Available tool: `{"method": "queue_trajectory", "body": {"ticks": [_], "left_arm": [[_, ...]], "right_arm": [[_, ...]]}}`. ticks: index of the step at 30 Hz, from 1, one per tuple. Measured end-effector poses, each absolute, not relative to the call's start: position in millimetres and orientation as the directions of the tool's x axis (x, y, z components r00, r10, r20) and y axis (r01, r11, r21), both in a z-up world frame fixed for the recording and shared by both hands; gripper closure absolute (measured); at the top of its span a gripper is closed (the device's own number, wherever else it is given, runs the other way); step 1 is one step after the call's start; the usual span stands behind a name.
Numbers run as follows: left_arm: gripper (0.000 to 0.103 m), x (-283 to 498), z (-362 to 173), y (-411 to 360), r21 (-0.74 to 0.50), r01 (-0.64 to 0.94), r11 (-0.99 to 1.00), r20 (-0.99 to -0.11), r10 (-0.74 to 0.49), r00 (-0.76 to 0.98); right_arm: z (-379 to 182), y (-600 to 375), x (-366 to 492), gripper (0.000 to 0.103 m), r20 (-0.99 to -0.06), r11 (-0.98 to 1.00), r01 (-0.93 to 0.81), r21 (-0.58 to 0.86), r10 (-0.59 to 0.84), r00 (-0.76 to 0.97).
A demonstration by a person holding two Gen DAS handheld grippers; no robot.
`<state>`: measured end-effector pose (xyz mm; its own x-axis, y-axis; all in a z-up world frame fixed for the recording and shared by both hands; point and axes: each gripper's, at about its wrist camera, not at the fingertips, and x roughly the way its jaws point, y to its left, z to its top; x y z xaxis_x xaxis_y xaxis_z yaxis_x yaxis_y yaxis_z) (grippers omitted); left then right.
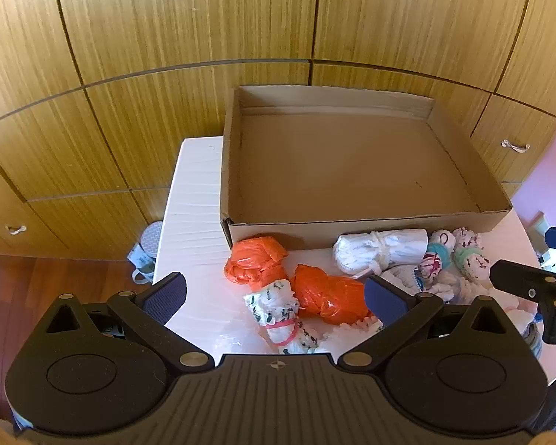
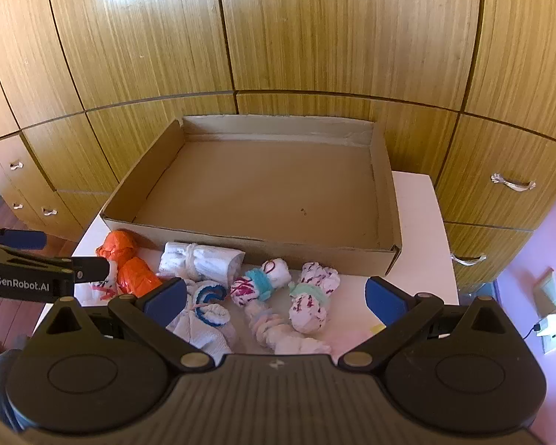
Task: Organize objects
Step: 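Grasp the clear plastic bundle with the left tool while the right grasps the grey sock roll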
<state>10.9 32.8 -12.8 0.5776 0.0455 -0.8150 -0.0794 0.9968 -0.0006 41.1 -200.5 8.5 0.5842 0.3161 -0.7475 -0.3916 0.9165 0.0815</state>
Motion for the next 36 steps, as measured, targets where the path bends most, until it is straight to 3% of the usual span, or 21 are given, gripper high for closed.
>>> {"method": "queue_trajectory", "body": {"ticks": [18,23,27,36], "left_arm": [[0.001,-2.4,-12.0,34.8,0.05,-0.07,0.996,-0.786,0.082,0.613],[0.001,-46.0,-2.7,49.7,0.059,-0.059,0.996,-0.678,0.084,0.73],[0.001,-89.6,-17.5,56.2,0.152,-0.038,0.988,-0.603,0.123,0.788],[0.001,-86.7,-69.5,53.0,0.174,0.031,0.984,-0.663,0.093,0.743]], "right_arm": [[14.9,-209.6,27.9,0.001,-0.722,0.913,-0.4,0.083,0.331,0.607],[17.1,-241.2,-15.1,0.001,-0.612,0.909,-0.414,0.047,0.354,0.707],[-5.2,-277.8,-61.4,0.001,-0.529,0.908,-0.416,0.046,0.376,0.761],[-48.4,-289.9,-61.1,0.002,-0.553,0.935,-0.35,0.059,0.323,0.768]]}}
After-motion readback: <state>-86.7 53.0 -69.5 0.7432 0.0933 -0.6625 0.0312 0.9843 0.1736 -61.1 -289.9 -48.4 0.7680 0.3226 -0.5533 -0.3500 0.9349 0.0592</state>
